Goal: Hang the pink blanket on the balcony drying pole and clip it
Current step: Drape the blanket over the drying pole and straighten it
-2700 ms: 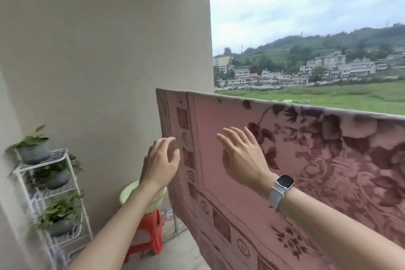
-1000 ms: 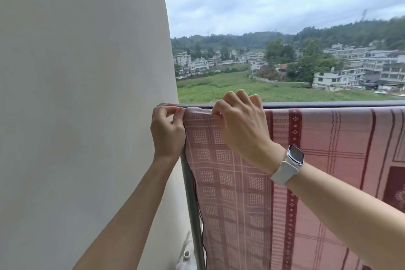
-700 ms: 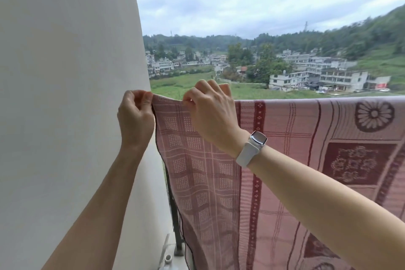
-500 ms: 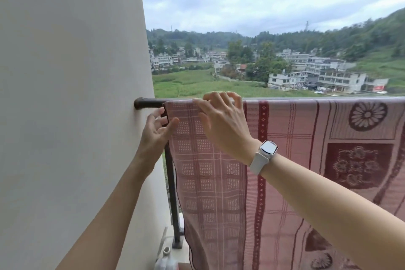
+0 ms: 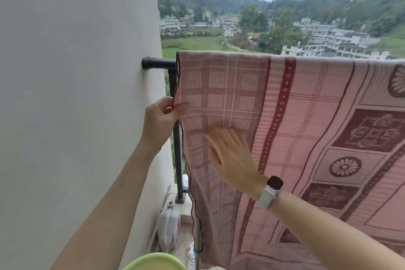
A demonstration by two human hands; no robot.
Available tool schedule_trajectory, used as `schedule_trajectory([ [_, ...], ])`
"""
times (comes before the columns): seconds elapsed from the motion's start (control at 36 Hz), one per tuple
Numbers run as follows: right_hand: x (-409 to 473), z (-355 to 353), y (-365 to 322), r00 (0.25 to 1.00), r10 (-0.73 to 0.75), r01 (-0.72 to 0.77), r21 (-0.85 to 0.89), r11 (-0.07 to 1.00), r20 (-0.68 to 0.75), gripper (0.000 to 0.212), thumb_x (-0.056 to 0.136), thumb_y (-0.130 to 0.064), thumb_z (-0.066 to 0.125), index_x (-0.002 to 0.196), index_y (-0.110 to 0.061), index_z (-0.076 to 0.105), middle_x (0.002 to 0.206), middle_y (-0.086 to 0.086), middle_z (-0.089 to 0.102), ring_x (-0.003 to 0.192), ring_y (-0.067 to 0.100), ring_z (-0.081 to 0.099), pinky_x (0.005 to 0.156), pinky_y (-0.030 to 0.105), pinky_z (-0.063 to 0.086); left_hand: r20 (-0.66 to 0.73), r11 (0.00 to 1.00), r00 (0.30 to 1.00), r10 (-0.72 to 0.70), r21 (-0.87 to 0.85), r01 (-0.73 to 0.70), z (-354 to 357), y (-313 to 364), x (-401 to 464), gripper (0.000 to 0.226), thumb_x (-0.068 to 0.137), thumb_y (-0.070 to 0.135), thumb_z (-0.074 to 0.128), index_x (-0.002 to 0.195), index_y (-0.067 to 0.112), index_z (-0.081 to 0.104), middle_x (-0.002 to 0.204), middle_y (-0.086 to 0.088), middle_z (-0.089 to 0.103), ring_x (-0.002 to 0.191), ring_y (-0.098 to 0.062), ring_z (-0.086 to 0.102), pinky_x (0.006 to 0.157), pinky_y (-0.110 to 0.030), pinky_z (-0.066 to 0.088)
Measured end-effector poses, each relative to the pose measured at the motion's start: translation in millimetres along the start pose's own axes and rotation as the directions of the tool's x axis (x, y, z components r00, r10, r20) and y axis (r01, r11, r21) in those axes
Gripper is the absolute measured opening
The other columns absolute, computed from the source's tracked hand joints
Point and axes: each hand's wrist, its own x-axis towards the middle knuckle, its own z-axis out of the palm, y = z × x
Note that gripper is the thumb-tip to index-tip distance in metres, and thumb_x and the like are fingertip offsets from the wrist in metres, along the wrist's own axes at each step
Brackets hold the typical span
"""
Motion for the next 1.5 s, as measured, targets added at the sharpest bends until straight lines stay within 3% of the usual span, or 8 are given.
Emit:
schedule_trajectory([
  [0.28, -73.6, 38.4, 10.4, 0.967, 0.183, -0.196, 0.059, 0.979, 0.18, 0.039, 0.087, -0.016, 0.033, 0.122, -0.016, 0.05, 0.12, 0.003, 0.055, 0.109, 0.022, 0.051, 0.089, 0.04, 0.045, 0.273, 0.892, 0.85, -0.451, 0.16, 0.422, 16.3, -125.7, -124.7, 0.008, 0.083, 0.005, 0.064, 0.087, 0.009, 0.07, 0.077, 0.002, 0.069, 0.064, 0.004, 0.061, 0.062, -0.012, 0.045],
  [0.5, -81.5, 42.2, 0.2, 0.98, 0.169, -0.181, 0.119, 0.976, 0.102, 0.044, 0.086, -0.01, 0.036, 0.129, -0.012, 0.043, 0.124, 0.008, 0.053, 0.113, 0.023, 0.049, 0.095, 0.041, 0.043, 0.104, 0.932, 0.927, -0.359, -0.001, 0.361, -5.9, -129.1, -136.2, 0.019, 0.088, 0.002, 0.056, 0.078, 0.015, 0.067, 0.07, -0.002, 0.063, 0.061, -0.005, 0.054, 0.057, -0.018, 0.044],
  [0.72, -90.1, 53.1, 4.7, 0.961, 0.145, -0.149, 0.001, 0.989, 0.234, 0.047, 0.082, -0.014, 0.037, 0.129, -0.019, 0.039, 0.129, 0.008, 0.051, 0.111, 0.027, 0.05, 0.09, 0.044, 0.044, 0.297, 0.832, 0.788, -0.54, 0.049, 0.552, -4.1, -160.7, -154.3, 0.022, 0.094, 0.022, 0.049, 0.08, 0.012, 0.061, 0.073, -0.001, 0.062, 0.071, -0.017, 0.055, 0.07, -0.044, 0.046],
  [0.83, -98.6, 57.7, 13.2, 0.939, 0.153, -0.149, -0.038, 0.988, 0.307, 0.048, 0.085, -0.015, 0.037, 0.133, -0.02, 0.035, 0.133, 0.009, 0.047, 0.121, 0.028, 0.044, 0.099, 0.045, 0.039, 0.508, 0.827, 0.677, -0.533, 0.14, 0.545, 12.3, -168.0, -171.4, 0.017, 0.082, 0.034, 0.067, 0.094, 0.023, 0.067, 0.09, 0.008, 0.071, 0.088, -0.008, 0.066, 0.079, -0.026, 0.054],
  [1.0, -110.4, 64.9, 15.7, 0.924, 0.155, -0.161, -0.013, 0.987, 0.349, 0.047, 0.084, -0.014, 0.036, 0.131, -0.011, 0.041, 0.132, 0.013, 0.048, 0.122, 0.03, 0.043, 0.103, 0.046, 0.038, 0.324, 0.801, 0.758, -0.566, 0.433, 0.413, 33.6, -193.2, -216.7, 0.014, 0.087, 0.016, 0.059, 0.074, 0.016, 0.064, 0.064, 0.014, 0.061, 0.062, -0.001, 0.057, 0.063, -0.022, 0.042],
  [1.14, -119.3, 66.6, 13.9, 0.924, 0.152, -0.182, 0.055, 0.982, 0.351, 0.05, 0.082, -0.009, 0.036, 0.131, -0.008, 0.041, 0.135, 0.014, 0.046, 0.128, 0.028, 0.04, 0.104, 0.045, 0.038, 0.437, 0.763, 0.626, -0.646, 0.383, 0.52, 31.5, -189.8, -233.9, 0.023, 0.092, 0.01, 0.048, 0.072, 0.018, 0.055, 0.061, 0.003, 0.062, 0.056, -0.005, 0.064, 0.058, -0.024, 0.052],
  [1.33, -117.9, 65.4, 11.9, 0.906, 0.139, -0.184, 0.077, 0.98, 0.399, 0.056, 0.085, -0.003, 0.041, 0.138, -0.017, 0.031, 0.141, 0.01, 0.039, 0.13, 0.026, 0.037, 0.104, 0.045, 0.038, 0.248, 0.721, 0.709, -0.661, 0.474, 0.506, -13.8, -205.0, -202.8, 0.007, 0.091, 0.015, 0.055, 0.086, 0.014, 0.06, 0.078, 0.002, 0.065, 0.075, -0.017, 0.066, 0.074, -0.029, 0.05],
  [1.5, -101.5, 59.6, 8.4, 0.931, 0.106, -0.152, 0.106, 0.983, 0.35, 0.048, 0.087, -0.012, 0.031, 0.135, -0.015, 0.034, 0.137, 0.008, 0.043, 0.124, 0.026, 0.041, 0.101, 0.045, 0.04, 0.16, 0.849, 0.837, -0.524, 0.18, 0.497, -14.5, -166.0, -128.0, 0.031, 0.09, 0.03, 0.056, 0.116, 0.014, 0.057, 0.115, -0.005, 0.061, 0.105, -0.023, 0.059, 0.078, -0.022, 0.047],
])
